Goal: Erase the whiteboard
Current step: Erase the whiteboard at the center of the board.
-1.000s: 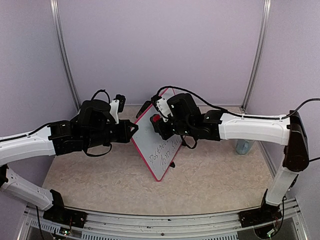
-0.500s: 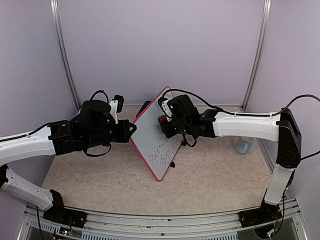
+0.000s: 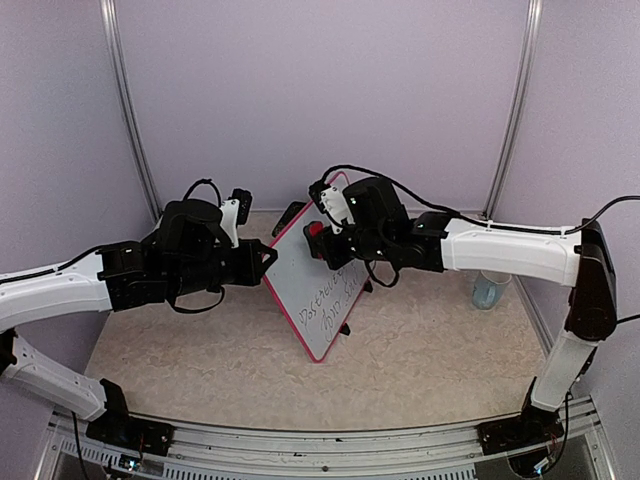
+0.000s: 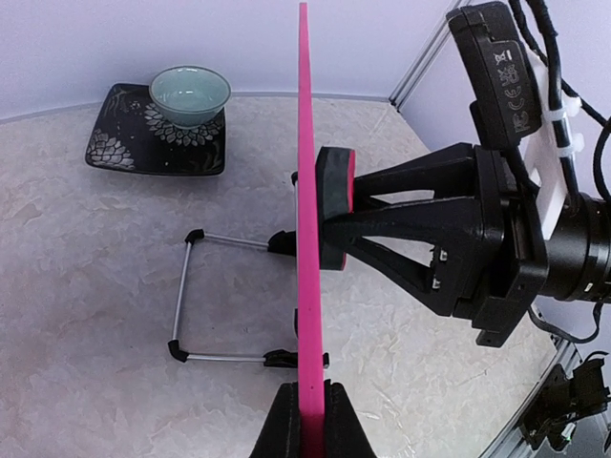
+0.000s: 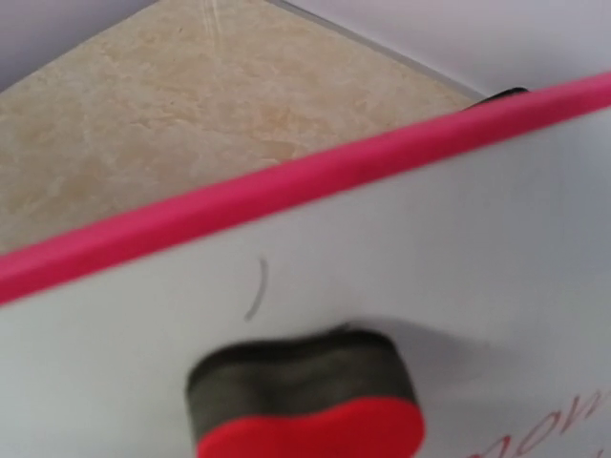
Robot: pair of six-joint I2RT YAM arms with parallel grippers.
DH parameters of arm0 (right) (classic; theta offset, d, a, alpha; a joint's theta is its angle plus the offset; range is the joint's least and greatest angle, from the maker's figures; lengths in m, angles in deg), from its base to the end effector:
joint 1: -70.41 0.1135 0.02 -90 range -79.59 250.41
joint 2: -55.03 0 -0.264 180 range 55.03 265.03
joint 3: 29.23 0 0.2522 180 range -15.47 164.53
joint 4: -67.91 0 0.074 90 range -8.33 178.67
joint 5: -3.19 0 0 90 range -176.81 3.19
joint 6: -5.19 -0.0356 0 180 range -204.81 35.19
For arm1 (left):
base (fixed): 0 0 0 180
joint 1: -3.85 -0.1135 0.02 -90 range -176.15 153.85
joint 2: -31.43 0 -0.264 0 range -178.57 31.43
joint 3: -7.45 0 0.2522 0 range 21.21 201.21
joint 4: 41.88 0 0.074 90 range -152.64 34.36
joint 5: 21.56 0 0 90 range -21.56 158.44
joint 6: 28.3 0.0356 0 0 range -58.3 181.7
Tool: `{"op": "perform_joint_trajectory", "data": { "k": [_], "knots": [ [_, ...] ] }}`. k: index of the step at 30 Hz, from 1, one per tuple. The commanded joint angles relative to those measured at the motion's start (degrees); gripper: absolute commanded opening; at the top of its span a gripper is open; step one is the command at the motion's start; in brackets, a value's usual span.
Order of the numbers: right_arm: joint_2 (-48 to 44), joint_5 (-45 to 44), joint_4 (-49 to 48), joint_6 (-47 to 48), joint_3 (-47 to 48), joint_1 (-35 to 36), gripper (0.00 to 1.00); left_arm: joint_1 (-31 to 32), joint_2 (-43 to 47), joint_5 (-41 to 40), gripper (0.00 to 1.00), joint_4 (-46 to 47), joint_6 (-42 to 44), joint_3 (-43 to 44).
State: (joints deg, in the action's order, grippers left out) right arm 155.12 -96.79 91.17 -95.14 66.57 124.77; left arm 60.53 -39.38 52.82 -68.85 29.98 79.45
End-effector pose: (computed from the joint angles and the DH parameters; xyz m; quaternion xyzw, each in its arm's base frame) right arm 0.2465 0.3332 0.3041 -0.2775 0.8067 0.2135 0.4761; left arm 0.1634 -0.2311 0.3210 0.1108 0.8350 -0.2846 0.4578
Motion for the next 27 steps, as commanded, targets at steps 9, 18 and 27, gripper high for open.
{"op": "perform_joint_trajectory", "data": {
  "k": [9,18,27],
  "knots": [
    [5.89,-5.31,1.32,-0.60,-2.97,0.39,0.25,0.97,-1.53,4.02,0.00,-0.60,1.97,1.00],
    [1.59,-0.10,0.63,1.04,-1.19,0.50,0.25,0.97,-1.62,4.18,0.00,-0.49,2.02,1.07],
    [-2.65,4.28,-2.57,2.02,-0.99,0.52,0.26,0.97,-1.22,3.94,0.00,-1.44,1.89,1.69]
  ]
}}
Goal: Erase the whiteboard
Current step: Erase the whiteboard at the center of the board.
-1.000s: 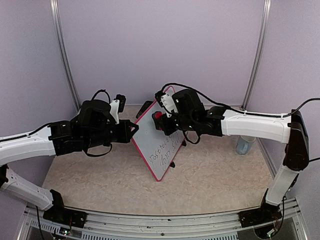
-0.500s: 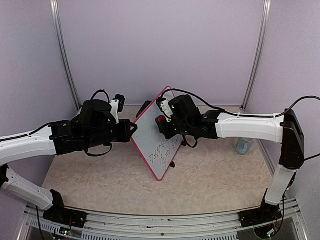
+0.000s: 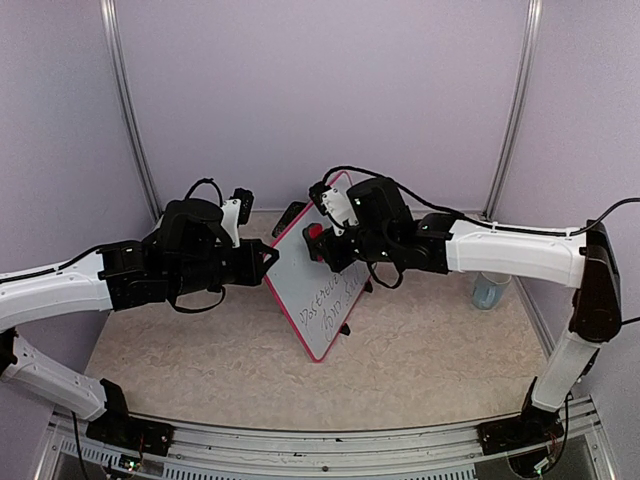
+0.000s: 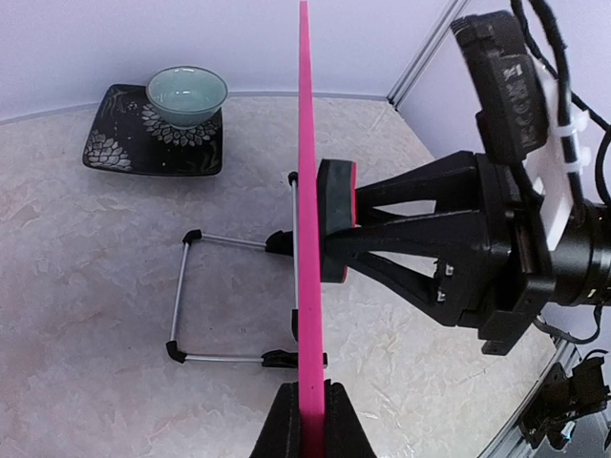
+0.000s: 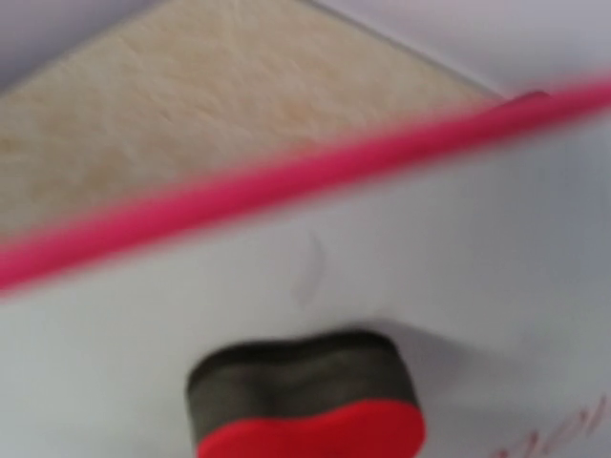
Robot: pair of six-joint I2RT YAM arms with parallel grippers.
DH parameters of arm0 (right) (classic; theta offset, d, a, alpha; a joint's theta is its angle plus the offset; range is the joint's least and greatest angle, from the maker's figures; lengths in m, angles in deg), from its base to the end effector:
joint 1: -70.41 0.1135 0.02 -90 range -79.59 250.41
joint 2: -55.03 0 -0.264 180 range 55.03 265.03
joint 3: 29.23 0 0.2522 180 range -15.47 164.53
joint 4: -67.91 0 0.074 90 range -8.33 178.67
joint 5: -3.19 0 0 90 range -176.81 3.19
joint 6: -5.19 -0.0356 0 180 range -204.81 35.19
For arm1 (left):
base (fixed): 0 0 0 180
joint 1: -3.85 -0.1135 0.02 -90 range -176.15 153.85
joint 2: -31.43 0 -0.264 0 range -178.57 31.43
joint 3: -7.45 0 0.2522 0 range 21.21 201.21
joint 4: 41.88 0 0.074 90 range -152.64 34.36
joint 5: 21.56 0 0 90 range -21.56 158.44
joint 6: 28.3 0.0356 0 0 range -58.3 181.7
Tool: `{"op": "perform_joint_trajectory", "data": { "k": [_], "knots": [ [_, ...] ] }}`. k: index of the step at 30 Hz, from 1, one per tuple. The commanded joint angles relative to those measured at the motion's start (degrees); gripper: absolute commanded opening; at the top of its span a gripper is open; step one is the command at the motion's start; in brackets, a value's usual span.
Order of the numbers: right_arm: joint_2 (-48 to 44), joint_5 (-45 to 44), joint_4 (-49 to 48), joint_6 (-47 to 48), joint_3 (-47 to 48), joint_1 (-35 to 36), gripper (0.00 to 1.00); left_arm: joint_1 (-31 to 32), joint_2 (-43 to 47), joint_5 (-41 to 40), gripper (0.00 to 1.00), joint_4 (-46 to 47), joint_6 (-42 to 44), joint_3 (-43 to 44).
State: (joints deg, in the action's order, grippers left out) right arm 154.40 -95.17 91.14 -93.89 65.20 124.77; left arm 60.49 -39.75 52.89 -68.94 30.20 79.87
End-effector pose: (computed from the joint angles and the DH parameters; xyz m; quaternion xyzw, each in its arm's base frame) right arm 0.2434 0.3306 0.3007 -0.2948 0.8041 0.2162 0.4687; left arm 0.1644 -0.2323 0.3217 0.1125 0.8349 -0.2838 0.4579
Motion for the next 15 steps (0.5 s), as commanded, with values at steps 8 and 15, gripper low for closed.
{"op": "perform_joint_trajectory", "data": {
  "k": [8,15],
  "knots": [
    [3.32,-4.87,0.36,-0.21,-0.81,0.40,0.25,1.01,-0.76,3.92,0.00,-1.29,1.61,1.00],
    [5.73,-7.05,1.93,-1.59,-3.35,0.40,0.25,1.01,-0.79,3.92,0.00,-1.07,1.62,0.94]
  ]
}}
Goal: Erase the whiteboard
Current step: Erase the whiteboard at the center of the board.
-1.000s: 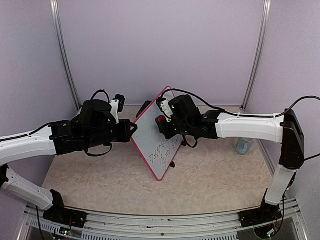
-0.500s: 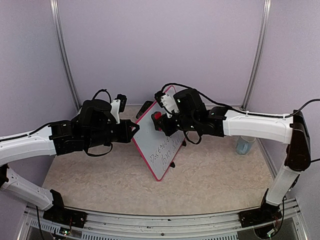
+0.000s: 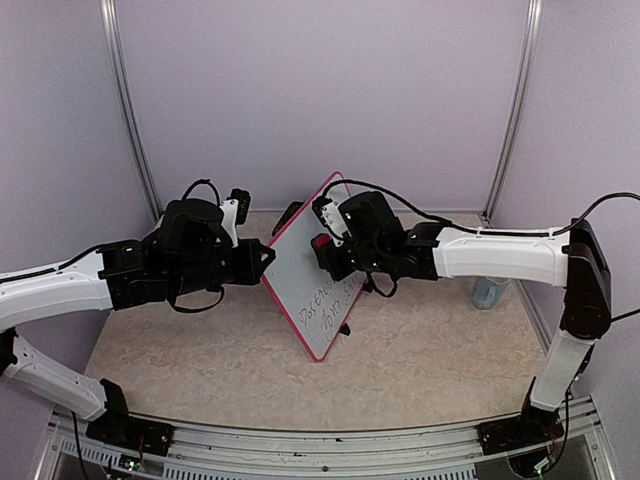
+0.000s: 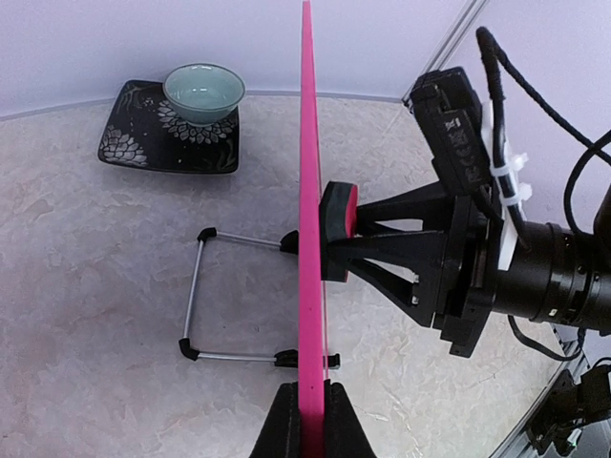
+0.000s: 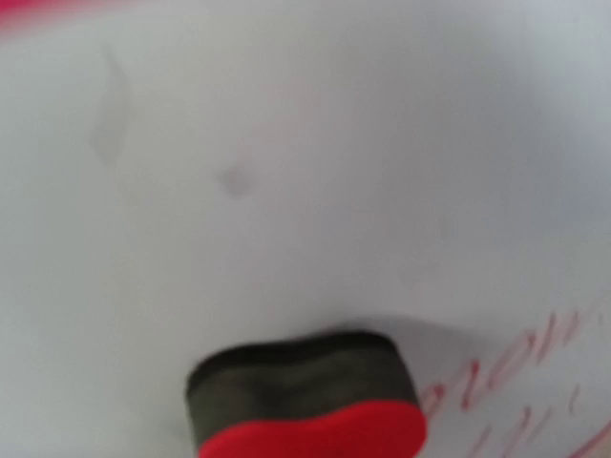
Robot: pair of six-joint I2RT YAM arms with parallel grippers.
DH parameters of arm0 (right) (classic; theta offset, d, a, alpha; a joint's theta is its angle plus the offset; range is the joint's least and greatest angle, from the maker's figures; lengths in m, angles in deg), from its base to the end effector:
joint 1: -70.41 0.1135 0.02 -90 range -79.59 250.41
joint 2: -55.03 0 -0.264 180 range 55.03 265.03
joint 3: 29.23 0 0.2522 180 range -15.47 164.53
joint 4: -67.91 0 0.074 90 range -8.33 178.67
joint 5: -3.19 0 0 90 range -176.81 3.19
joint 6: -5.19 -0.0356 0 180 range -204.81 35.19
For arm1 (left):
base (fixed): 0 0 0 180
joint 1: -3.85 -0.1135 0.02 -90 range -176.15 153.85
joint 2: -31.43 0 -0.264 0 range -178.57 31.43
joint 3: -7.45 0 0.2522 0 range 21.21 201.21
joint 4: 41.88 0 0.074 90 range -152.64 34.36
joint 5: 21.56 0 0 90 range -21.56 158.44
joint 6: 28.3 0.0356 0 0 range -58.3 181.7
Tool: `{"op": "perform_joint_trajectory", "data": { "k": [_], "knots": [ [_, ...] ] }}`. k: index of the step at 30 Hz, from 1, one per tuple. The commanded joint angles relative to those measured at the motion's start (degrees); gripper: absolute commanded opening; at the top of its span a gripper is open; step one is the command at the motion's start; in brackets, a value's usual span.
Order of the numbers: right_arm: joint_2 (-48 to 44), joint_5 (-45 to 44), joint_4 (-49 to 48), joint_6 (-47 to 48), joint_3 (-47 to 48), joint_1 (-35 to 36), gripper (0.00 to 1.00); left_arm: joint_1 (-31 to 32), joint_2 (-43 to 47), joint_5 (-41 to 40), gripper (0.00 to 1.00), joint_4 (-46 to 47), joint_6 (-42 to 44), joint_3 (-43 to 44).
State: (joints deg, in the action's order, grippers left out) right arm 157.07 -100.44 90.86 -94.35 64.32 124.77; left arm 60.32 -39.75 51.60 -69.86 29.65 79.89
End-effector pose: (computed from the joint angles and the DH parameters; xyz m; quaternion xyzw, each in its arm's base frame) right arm 0.2499 0.3341 0.2778 -0.2765 0.8228 0.1692 0.4668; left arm 0.1652 -0.2306 0.3203 0.1030 0.8394 -0.2729 0.4586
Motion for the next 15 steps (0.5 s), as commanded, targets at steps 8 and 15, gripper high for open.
{"op": "perform_joint_trajectory", "data": {
  "k": [8,15],
  "knots": [
    [0.10,-0.48,1.65,0.45,-1.13,0.41,0.25,1.19,-1.12,5.27,0.00,0.08,2.12,0.89],
    [-1.93,-3.35,-0.06,4.34,2.96,0.39,0.25,1.27,-1.11,5.57,0.00,0.16,1.90,0.82]
  ]
}}
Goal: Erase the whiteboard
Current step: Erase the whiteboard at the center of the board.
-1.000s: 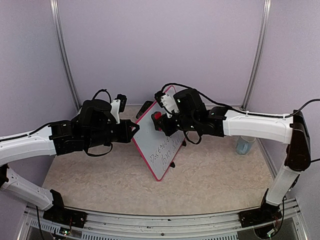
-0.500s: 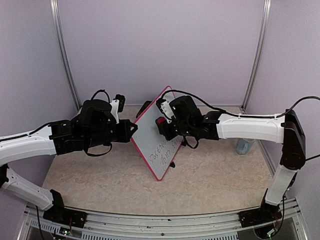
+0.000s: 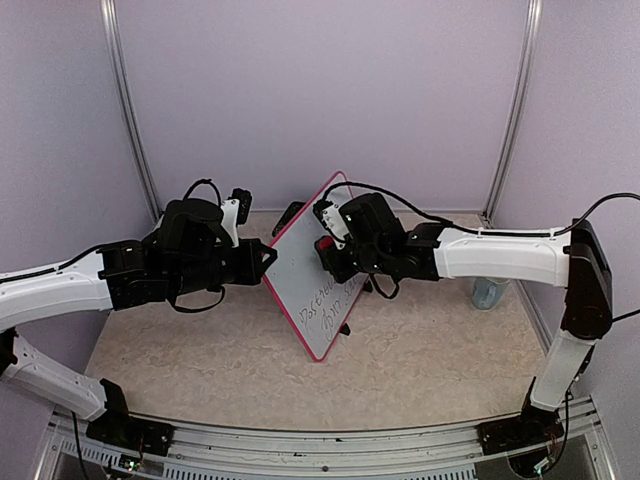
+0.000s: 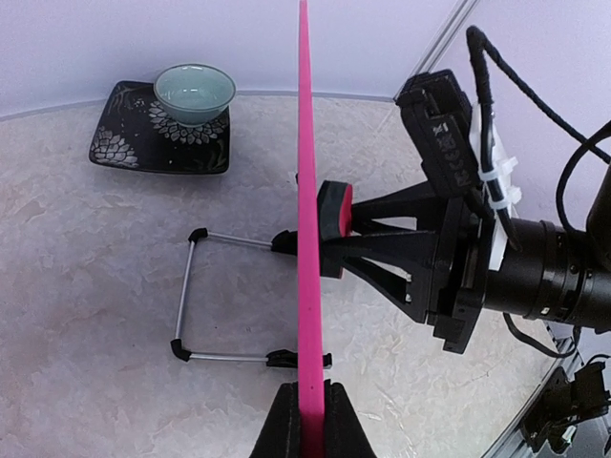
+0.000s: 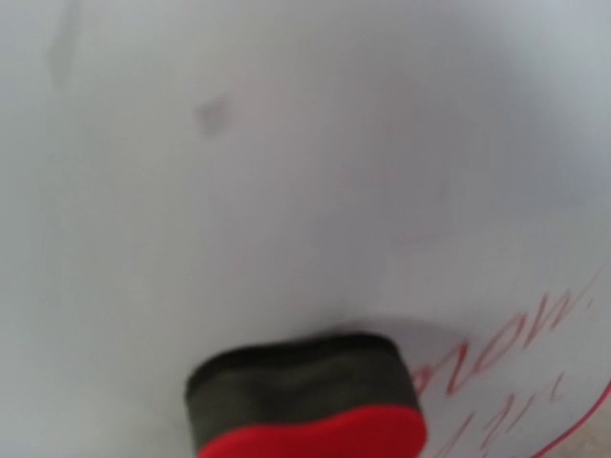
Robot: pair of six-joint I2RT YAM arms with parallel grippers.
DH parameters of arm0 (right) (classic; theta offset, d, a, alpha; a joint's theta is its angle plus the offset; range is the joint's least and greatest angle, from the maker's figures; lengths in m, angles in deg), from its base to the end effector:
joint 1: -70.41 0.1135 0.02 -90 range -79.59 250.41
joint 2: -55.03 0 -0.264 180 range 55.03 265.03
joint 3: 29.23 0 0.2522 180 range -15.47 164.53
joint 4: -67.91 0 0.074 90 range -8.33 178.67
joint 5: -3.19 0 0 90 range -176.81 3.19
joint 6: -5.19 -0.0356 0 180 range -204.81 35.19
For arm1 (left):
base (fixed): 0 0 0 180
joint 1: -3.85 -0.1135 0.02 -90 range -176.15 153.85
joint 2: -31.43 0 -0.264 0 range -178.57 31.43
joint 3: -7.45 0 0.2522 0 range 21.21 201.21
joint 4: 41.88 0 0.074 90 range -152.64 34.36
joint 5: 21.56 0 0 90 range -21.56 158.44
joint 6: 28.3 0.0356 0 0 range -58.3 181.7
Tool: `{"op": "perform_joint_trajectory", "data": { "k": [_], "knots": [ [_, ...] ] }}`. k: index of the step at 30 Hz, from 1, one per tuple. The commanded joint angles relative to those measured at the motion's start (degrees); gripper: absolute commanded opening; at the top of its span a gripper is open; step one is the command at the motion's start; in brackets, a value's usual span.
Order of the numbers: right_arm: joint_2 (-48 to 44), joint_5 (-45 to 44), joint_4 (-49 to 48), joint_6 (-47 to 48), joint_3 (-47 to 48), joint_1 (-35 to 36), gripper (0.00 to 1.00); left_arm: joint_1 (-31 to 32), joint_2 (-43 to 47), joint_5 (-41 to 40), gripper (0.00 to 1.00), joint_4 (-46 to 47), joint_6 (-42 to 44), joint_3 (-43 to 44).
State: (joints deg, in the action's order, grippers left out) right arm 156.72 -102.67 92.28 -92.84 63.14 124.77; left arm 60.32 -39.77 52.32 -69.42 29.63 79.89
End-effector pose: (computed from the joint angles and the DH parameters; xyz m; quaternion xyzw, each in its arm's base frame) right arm 0.2482 0.3295 0.2711 -0.2837 0.8284 0.1380 0.4628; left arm 0.1651 -0.2313 0.3209 0.1054 0.8377 -0.2794 0.4573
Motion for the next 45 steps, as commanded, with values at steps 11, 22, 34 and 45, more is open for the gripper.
{"op": "perform_joint_trajectory", "data": {
  "k": [11,22,34,45],
  "knots": [
    [1.09,-1.71,-0.80,-1.95,-0.26,0.39,0.25,1.43,-0.34,4.56,0.00,-0.62,1.58,0.48],
    [2.25,-4.09,-0.08,-2.27,-2.22,0.39,0.25,1.63,-0.39,4.85,0.00,-0.19,1.42,0.32],
    [-1.52,-2.66,-1.43,1.66,5.01,0.39,0.25,1.74,0.22,4.34,0.00,-0.70,1.31,0.17],
    [2.43,-5.00,-1.54,-0.68,-0.85,0.15,0.25,1.80,0.29,4.52,0.00,-0.58,1.30,0.11]
  ]
}}
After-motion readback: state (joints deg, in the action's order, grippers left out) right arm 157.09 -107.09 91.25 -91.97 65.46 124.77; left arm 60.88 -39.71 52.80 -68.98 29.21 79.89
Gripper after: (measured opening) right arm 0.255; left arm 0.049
